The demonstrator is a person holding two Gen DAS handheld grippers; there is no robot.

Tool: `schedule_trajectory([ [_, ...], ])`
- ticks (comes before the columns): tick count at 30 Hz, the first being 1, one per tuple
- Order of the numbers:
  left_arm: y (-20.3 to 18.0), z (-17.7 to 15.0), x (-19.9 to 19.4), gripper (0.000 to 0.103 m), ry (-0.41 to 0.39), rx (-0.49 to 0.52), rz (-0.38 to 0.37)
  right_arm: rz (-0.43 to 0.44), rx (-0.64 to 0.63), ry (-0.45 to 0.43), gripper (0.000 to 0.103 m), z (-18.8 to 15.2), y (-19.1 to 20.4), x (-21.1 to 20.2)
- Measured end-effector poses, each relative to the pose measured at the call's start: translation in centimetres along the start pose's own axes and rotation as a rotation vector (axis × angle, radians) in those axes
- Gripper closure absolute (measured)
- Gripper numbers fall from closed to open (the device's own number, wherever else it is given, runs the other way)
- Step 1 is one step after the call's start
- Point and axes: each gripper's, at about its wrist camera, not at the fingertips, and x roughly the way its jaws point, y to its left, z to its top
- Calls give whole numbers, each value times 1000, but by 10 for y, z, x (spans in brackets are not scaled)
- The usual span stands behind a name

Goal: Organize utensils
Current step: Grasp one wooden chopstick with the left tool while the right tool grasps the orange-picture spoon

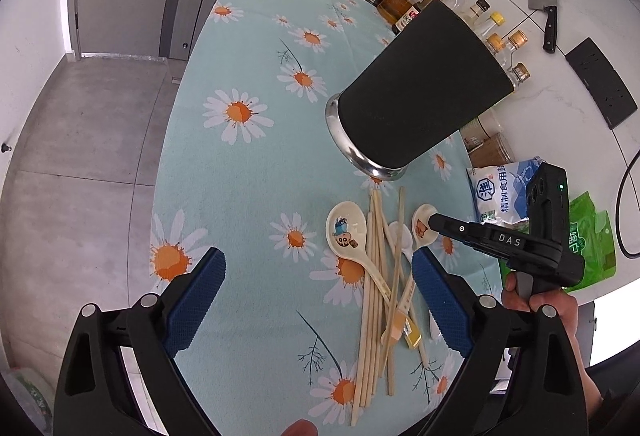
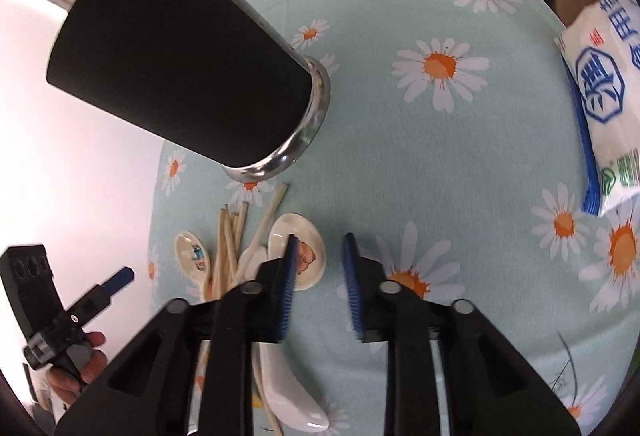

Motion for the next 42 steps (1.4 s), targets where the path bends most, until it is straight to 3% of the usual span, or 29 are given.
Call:
schedule_trajectory([
  [1, -1, 1, 1, 12, 3, -3, -2, -4, -10, 2, 95, 0, 0, 0],
  [10, -17, 7, 18, 12, 53, 58, -3, 7, -76, -9, 98, -7, 3, -7],
  [18, -58, 10, 32, 14, 115, 263, 19, 2, -136, -47, 98, -11, 7, -42],
  [20, -71, 9, 36, 24, 138, 329, 33, -2, -144, -66, 98, -12, 8, -54],
  [22, -85, 7, 43, 25, 166, 401, 60, -14, -154, -95, 98, -15, 8, -69],
  [27, -112, 1, 71, 43, 280, 540, 112, -35, -169, -150, 98, -25, 7, -96],
  [29, -115, 1, 83, 52, 318, 560, 150, -36, -162, -162, 98, -21, 3, -99],
  [32, -122, 0, 94, 67, 364, 572, 141, -31, -142, -180, 98, -26, -3, -107],
  [39, -132, -3, 116, 75, 426, 644, 230, -20, -90, -214, 98, -33, -18, -114],
  [42, -133, -4, 122, 87, 450, 647, 241, -8, -80, -218, 98, -35, -22, -116],
])
